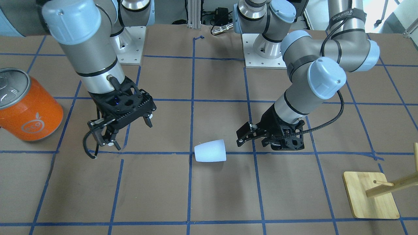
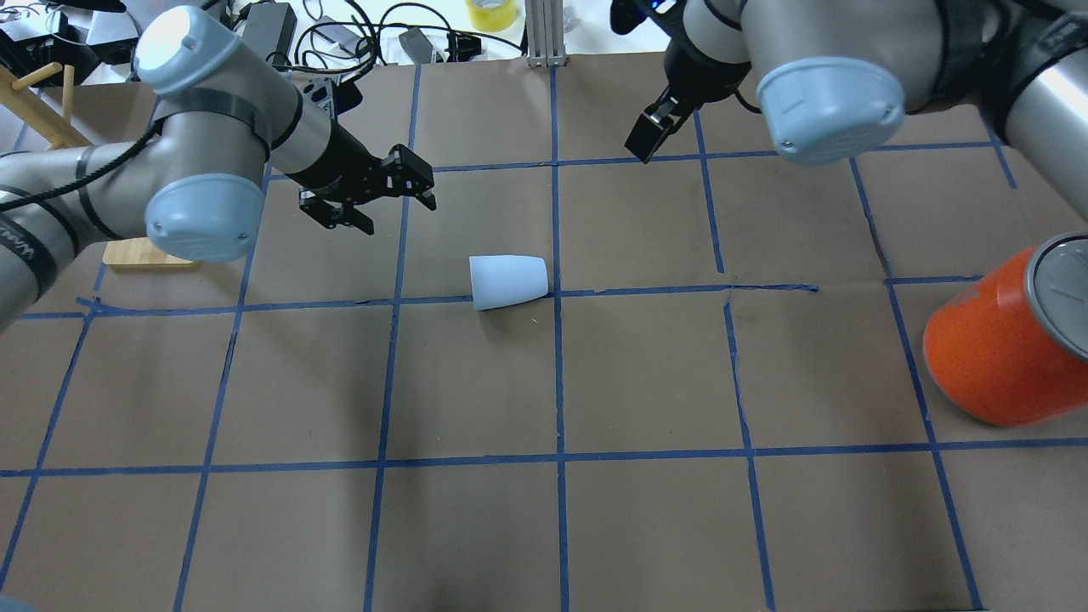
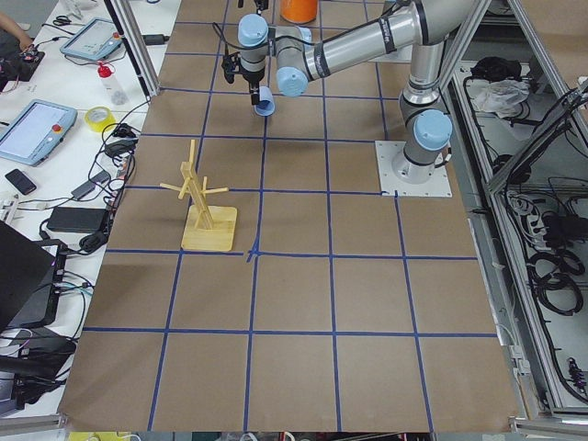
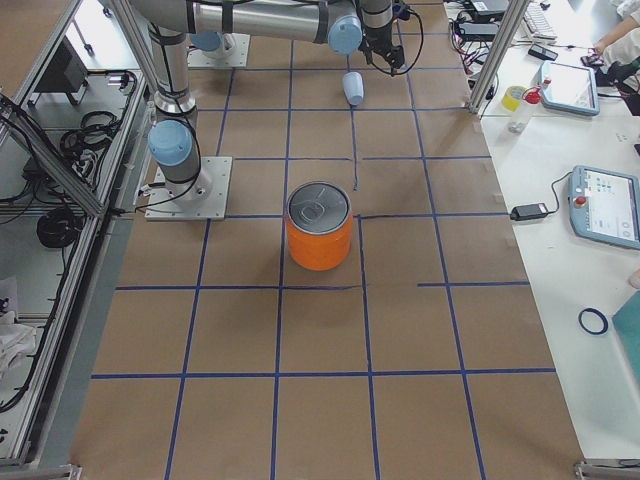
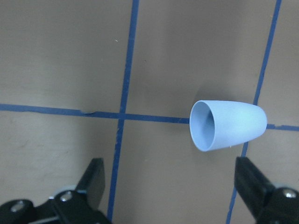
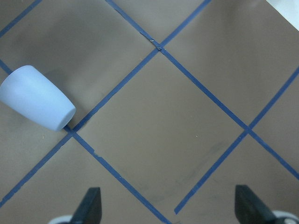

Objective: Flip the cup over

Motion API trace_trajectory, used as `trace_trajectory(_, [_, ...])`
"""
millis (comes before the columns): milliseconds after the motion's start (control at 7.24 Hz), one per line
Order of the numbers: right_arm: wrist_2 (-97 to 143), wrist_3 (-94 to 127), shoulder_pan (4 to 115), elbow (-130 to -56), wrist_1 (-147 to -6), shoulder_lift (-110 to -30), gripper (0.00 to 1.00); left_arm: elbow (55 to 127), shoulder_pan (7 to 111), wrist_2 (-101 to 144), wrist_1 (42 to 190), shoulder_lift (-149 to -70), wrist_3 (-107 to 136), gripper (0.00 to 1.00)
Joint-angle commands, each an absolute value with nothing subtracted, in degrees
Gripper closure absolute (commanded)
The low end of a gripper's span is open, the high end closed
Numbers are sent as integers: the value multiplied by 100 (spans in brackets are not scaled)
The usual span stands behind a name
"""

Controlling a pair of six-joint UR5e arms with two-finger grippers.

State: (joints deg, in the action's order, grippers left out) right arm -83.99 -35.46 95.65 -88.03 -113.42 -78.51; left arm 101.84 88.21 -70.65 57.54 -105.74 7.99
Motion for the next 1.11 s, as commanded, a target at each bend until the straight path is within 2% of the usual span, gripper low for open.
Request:
trace_trajectory(0, [-8638,-2913,9309,-8798,-10664,-8251,0,10213,9104,-6970,5415,-11107,949,0])
trace_trajectory(553, [-8807,-1654,9132,-8771,-10143,-8683,0,10222,9315,-6266,5353,-11513,1239,2])
trace_trajectory(691, [-8815,-1278,9167,-8763,-10064,-8736,0,10222,9334,-6275,5353,-11531,1196,6])
trace_trajectory(829, [-8807,-1092,9141,-8763,-9942,-8754,0,10196,9334,-6284,5353,-11531,1169,42])
trace_trajectory(967, [-8981,-925,9158,-8710,-9801,-8806,0,10195,9334,-6284,5353,-11531,1143,86])
